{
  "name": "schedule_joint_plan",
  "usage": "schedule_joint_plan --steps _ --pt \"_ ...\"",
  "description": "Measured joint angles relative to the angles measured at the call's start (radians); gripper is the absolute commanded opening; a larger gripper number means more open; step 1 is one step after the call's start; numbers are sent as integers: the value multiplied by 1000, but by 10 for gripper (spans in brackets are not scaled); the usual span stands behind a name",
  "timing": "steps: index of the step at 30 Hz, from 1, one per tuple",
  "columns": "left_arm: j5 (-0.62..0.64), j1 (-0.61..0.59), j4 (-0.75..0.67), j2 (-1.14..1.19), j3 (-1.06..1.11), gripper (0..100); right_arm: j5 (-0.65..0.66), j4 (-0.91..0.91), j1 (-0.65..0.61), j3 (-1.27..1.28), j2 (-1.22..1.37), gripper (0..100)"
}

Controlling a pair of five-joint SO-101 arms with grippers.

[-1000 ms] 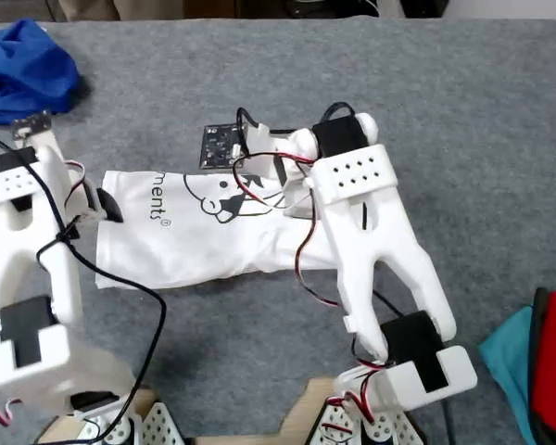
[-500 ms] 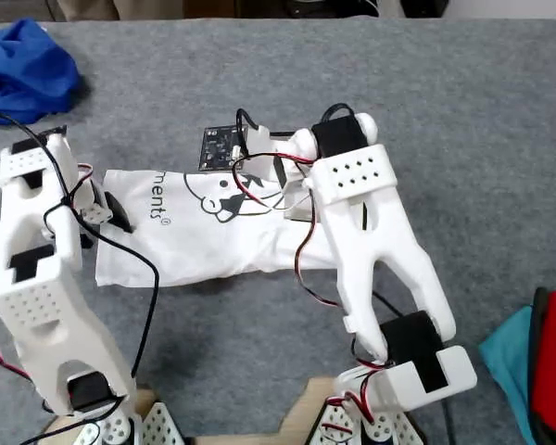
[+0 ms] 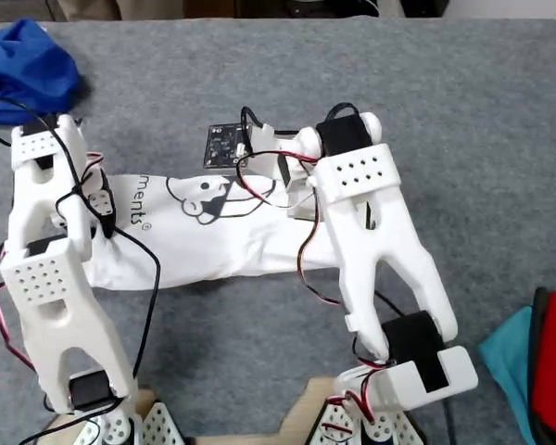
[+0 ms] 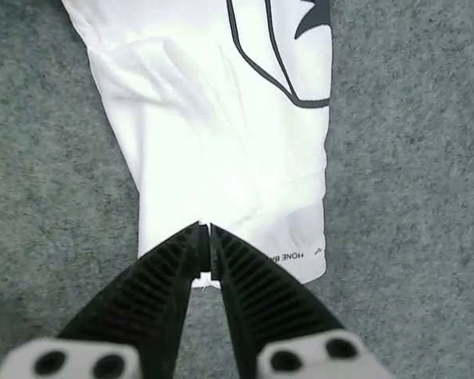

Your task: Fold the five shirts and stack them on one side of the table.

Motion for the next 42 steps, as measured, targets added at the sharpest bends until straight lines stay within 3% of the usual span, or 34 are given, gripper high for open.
schedule_joint_plan --steps 16,24,28,34,42 --pt "3 -40 117 8 -290 20 17 78 84 0 -137 5" --pt "5 101 121 -169 -273 20 17 89 192 121 -281 5" --pt "5 216 121 -198 -232 20 38 89 313 230 -382 5" --pt "5 397 121 -201 -221 20 187 89 591 361 -559 6" --pt "5 575 121 -203 -221 20 212 18 887 450 -654 6"
